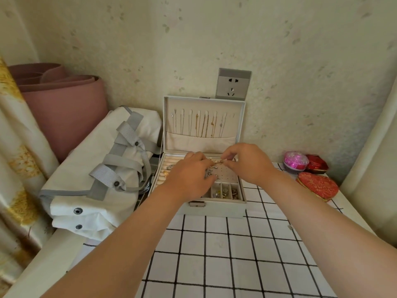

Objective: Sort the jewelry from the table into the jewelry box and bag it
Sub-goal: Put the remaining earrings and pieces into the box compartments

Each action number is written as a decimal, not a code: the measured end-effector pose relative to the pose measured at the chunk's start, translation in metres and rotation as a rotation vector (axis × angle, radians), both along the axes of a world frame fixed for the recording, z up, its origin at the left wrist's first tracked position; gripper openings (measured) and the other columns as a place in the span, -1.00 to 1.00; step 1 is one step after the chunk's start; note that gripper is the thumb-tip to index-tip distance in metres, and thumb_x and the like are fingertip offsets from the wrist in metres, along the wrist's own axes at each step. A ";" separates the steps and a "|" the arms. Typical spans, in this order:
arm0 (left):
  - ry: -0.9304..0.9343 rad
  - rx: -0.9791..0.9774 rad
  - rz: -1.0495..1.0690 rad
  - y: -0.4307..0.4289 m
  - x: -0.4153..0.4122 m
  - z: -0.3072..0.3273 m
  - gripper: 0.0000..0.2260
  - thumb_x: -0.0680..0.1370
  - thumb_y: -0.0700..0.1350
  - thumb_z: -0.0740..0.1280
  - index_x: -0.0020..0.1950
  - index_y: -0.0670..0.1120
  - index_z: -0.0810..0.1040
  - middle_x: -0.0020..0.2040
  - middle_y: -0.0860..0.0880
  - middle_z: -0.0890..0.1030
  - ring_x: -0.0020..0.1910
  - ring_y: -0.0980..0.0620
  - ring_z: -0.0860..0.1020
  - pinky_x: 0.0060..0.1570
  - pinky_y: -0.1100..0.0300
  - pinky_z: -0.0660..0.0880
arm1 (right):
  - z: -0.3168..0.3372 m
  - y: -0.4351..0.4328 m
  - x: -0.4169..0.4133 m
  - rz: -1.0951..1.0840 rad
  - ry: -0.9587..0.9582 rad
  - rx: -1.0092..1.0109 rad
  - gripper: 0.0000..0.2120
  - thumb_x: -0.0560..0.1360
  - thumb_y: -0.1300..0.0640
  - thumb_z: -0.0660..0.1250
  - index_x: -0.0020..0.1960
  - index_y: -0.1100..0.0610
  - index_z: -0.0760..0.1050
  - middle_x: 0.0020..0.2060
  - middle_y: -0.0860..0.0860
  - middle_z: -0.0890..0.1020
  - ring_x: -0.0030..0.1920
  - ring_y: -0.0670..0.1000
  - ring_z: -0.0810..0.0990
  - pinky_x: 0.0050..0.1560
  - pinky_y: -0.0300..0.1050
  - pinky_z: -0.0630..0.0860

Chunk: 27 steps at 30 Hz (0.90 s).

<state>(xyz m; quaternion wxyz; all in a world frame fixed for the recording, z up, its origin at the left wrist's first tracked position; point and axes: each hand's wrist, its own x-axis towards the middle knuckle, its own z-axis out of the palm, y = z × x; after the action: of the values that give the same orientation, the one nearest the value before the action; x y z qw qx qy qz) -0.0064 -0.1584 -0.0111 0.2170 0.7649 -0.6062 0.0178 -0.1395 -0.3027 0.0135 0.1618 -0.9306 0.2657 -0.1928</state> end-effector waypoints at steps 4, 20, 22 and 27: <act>0.009 -0.046 -0.030 -0.002 -0.019 0.002 -0.60 0.59 0.07 0.26 0.41 0.03 0.45 0.24 0.05 0.47 0.30 0.04 0.33 0.27 0.06 0.39 | 0.007 -0.006 -0.028 -0.031 -0.042 0.077 -0.89 0.53 0.09 0.41 0.02 -0.07 0.66 -0.07 -0.16 0.66 -0.01 -0.11 0.61 0.09 -0.11 0.55; 0.141 0.083 -0.249 -0.071 -0.169 -0.020 -0.82 0.59 -0.01 0.27 0.16 0.06 0.58 0.04 0.09 0.57 0.06 0.09 0.50 0.10 0.09 0.50 | -0.017 -0.049 -0.205 -0.224 0.208 0.259 -0.86 0.50 0.16 0.44 0.00 -0.03 0.69 -0.08 -0.10 0.69 -0.02 -0.14 0.64 0.07 -0.25 0.55; 0.134 0.165 -0.246 -0.076 -0.178 -0.027 -0.84 0.58 -0.04 0.27 0.11 0.05 0.60 0.03 0.08 0.59 0.03 0.07 0.53 0.07 0.08 0.52 | -0.022 -0.051 -0.215 -0.224 0.252 0.284 -0.84 0.51 0.19 0.42 0.04 -0.01 0.68 -0.03 -0.08 0.67 0.03 -0.10 0.63 0.07 -0.23 0.56; 0.130 0.223 -0.186 -0.076 -0.187 -0.048 -0.88 0.55 -0.04 0.31 0.06 0.05 0.59 -0.03 0.09 0.56 -0.04 0.08 0.51 -0.02 0.17 0.51 | -0.035 -0.059 -0.229 -0.231 0.370 0.349 -0.74 0.53 0.25 0.39 0.15 -0.02 0.64 0.00 -0.08 0.54 0.06 -0.05 0.55 0.02 -0.26 0.45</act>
<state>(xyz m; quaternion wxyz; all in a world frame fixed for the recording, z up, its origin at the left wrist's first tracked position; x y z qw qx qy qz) -0.1932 -0.2346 -0.0587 0.1703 0.7244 -0.6573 -0.1191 -0.3683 -0.3614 -0.0217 0.2454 -0.8715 0.4244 0.0119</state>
